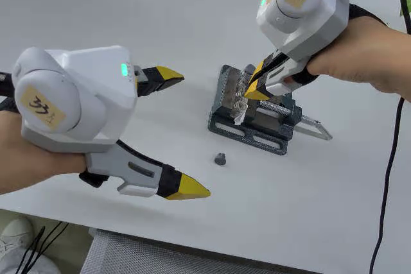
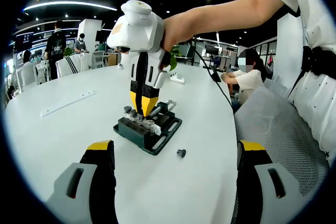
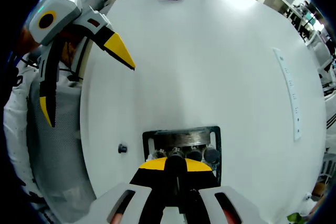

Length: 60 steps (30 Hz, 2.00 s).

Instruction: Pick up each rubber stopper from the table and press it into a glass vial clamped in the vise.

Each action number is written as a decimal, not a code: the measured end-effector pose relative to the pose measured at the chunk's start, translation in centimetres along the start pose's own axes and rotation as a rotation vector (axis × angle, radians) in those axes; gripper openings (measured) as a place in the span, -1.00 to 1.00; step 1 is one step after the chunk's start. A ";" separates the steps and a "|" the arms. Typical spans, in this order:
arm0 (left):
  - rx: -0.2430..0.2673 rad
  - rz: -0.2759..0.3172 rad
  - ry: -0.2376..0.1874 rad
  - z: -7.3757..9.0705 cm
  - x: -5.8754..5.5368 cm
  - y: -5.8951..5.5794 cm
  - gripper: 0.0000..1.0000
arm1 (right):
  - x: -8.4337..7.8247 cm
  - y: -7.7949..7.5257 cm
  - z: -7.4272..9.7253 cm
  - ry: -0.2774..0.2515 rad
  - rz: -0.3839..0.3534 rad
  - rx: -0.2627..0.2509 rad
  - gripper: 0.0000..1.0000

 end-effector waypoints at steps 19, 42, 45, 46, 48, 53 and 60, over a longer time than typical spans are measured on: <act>0.001 0.004 -0.009 0.1 0.2 0.1 0.92 | 0.4 0.1 -0.2 0.060 0.034 0.013 -0.89; 0.000 0.006 -0.009 0.2 0.1 0.0 0.91 | 0.6 0.5 -0.3 0.065 -0.004 0.008 -0.89; -0.001 0.008 -0.008 0.1 0.1 0.0 0.91 | 0.6 0.3 -0.3 0.082 0.013 0.001 -0.90; -0.002 0.007 -0.008 0.1 0.1 0.0 0.91 | 0.5 0.3 -0.3 0.085 0.012 0.001 -0.90; -0.006 0.008 -0.010 0.0 0.1 -0.1 0.91 | 0.6 0.2 -0.3 0.091 0.002 0.001 -0.90; -0.010 0.006 -0.010 -0.2 0.3 -0.2 0.90 | 0.5 0.2 -0.4 0.104 0.011 0.003 -0.90; -0.020 -0.002 -0.007 -0.5 0.7 -0.6 0.90 | 0.3 0.3 -0.3 0.064 0.019 0.000 -0.87</act>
Point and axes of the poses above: the centre of the closed fingertips' face, and the gripper's own axes: z roughly backward along the fingers, y roughly to its left, x roughly out of its top, the point moved 3 cm from there along z, roughly backward along the fingers, and after that the axes turned 8 degrees about z, right-handed, at the moved point
